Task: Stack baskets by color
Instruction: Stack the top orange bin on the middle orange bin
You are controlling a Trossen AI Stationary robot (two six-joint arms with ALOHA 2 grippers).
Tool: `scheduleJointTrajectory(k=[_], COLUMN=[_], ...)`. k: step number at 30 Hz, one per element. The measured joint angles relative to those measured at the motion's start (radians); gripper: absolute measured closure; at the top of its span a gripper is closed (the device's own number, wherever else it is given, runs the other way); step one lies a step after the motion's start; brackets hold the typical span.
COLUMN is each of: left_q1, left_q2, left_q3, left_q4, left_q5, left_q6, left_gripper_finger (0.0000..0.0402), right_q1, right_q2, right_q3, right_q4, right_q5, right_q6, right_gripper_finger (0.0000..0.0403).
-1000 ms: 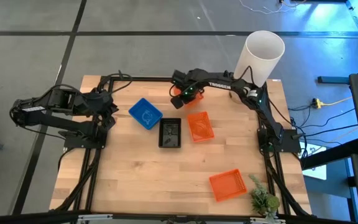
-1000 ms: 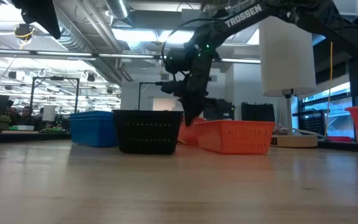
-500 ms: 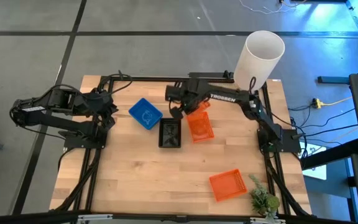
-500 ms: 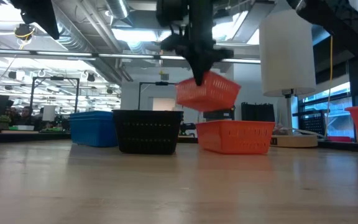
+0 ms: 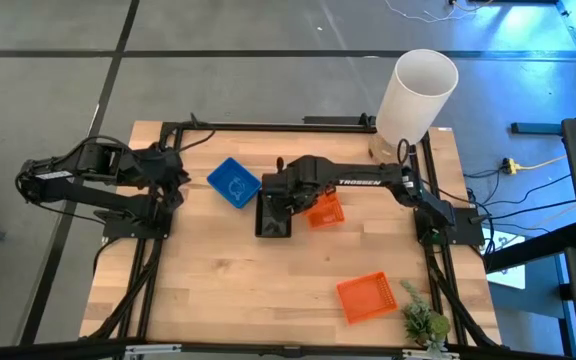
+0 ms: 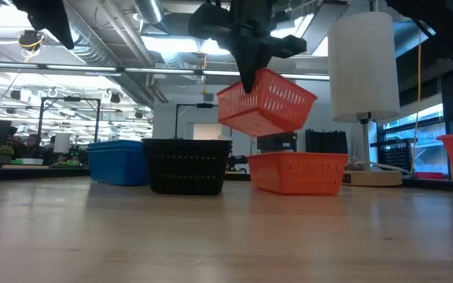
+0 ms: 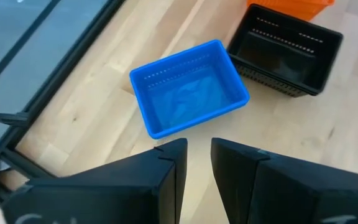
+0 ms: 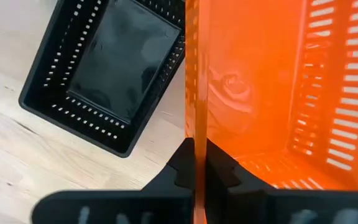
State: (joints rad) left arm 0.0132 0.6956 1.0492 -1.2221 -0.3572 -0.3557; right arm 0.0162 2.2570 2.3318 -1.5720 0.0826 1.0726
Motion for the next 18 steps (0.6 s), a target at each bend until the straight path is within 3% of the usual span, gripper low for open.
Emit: scheduleJointTrajectory(k=[10, 14, 18], left_q1=[0.000, 0.000, 0.000], left_q2=[0.000, 0.000, 0.000], left_q3=[0.000, 0.000, 0.000], left_q4=[0.001, 0.001, 0.002], left_q5=[0.015, 0.010, 0.008], left_q6=[0.000, 0.000, 0.000], left_gripper_finger=[0.0337, 0.0337, 0.0337], right_q1=[0.021, 0.020, 0.016], right_q2=[0.000, 0.000, -0.020], right_q3=[0.000, 0.000, -0.084], right_q4=[0.001, 0.001, 0.003], right_q5=[0.008, 0.015, 0.015], right_q6=[0.034, -0.025, -0.039], right_gripper_finger=[0.0401, 0.0401, 0.0401])
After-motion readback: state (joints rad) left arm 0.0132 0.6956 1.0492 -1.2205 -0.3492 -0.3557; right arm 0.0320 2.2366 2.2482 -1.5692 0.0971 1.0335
